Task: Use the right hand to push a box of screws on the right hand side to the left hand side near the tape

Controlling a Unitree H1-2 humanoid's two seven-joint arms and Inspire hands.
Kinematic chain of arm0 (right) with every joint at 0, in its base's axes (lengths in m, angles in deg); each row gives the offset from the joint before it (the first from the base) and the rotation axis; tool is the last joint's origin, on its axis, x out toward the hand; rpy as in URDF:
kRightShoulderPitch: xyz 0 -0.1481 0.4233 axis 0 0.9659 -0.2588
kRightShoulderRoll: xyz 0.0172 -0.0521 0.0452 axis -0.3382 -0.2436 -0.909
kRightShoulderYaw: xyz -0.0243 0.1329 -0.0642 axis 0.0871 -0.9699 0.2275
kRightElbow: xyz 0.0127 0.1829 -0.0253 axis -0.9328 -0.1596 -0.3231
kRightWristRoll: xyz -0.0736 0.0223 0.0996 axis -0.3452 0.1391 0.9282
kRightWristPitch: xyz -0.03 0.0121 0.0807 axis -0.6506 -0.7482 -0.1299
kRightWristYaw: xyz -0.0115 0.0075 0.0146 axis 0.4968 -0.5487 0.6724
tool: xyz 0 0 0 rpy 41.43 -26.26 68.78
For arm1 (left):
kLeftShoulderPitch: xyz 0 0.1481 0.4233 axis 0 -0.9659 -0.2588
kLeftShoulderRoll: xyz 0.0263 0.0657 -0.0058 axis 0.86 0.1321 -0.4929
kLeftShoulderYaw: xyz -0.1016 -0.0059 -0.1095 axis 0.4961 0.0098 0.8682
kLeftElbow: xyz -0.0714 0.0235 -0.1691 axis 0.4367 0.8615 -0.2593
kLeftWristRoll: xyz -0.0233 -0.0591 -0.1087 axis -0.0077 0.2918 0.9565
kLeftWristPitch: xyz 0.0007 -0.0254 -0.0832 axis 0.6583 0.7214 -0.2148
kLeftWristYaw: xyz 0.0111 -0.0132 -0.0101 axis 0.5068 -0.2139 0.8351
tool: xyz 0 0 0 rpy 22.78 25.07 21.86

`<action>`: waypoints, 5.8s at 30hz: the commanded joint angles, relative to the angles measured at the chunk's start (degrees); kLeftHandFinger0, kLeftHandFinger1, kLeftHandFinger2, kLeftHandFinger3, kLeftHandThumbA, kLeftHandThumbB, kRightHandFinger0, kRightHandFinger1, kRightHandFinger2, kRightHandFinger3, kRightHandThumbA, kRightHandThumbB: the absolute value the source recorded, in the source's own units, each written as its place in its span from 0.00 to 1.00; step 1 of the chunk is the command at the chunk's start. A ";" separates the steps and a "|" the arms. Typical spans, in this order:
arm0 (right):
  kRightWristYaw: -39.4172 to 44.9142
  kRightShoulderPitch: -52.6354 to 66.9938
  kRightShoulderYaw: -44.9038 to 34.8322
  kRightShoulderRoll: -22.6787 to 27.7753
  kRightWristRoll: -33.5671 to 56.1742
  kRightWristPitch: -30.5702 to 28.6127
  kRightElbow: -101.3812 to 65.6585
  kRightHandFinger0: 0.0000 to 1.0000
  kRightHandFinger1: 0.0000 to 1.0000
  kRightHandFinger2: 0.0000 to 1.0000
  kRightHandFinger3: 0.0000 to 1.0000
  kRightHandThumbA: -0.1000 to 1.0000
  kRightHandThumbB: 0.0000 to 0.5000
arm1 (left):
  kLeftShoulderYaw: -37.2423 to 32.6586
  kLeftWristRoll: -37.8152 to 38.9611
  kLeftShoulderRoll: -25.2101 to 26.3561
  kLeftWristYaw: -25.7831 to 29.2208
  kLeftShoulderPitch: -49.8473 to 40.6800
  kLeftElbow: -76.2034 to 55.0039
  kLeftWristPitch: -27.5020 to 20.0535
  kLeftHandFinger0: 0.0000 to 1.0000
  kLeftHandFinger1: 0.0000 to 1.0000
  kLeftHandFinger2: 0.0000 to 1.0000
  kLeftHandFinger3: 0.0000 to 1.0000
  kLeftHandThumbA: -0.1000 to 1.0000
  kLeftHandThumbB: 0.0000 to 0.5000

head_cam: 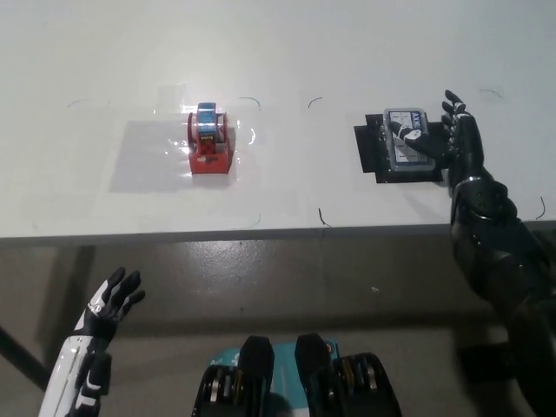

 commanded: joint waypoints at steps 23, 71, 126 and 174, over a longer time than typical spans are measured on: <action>1.40 -0.91 -2.69 -12.59 4.72 -2.82 0.06 1.00 1.00 1.00 1.00 1.00 0.27 | 0.62 1.49 1.22 -1.49 3.05 -0.91 -2.27 1.00 1.00 1.00 1.00 0.96 0.39; -2.09 -3.30 -6.07 -24.43 8.65 -3.72 0.09 1.00 1.00 1.00 1.00 1.00 0.32 | 2.21 3.14 1.79 -0.83 2.76 -4.46 -0.45 1.00 1.00 1.00 1.00 0.93 0.52; 11.95 47.50 10.17 3.43 15.16 4.25 -101.89 1.00 1.00 1.00 1.00 0.91 0.36 | 2.66 2.76 3.00 -1.96 7.04 -0.84 3.07 1.00 1.00 1.00 1.00 0.87 0.41; 20.57 56.97 15.68 3.99 10.51 -0.89 -76.82 0.88 0.99 1.00 1.00 0.85 0.19 | 6.02 -1.26 1.96 -0.61 9.31 19.86 -2.27 1.00 1.00 1.00 1.00 0.84 0.41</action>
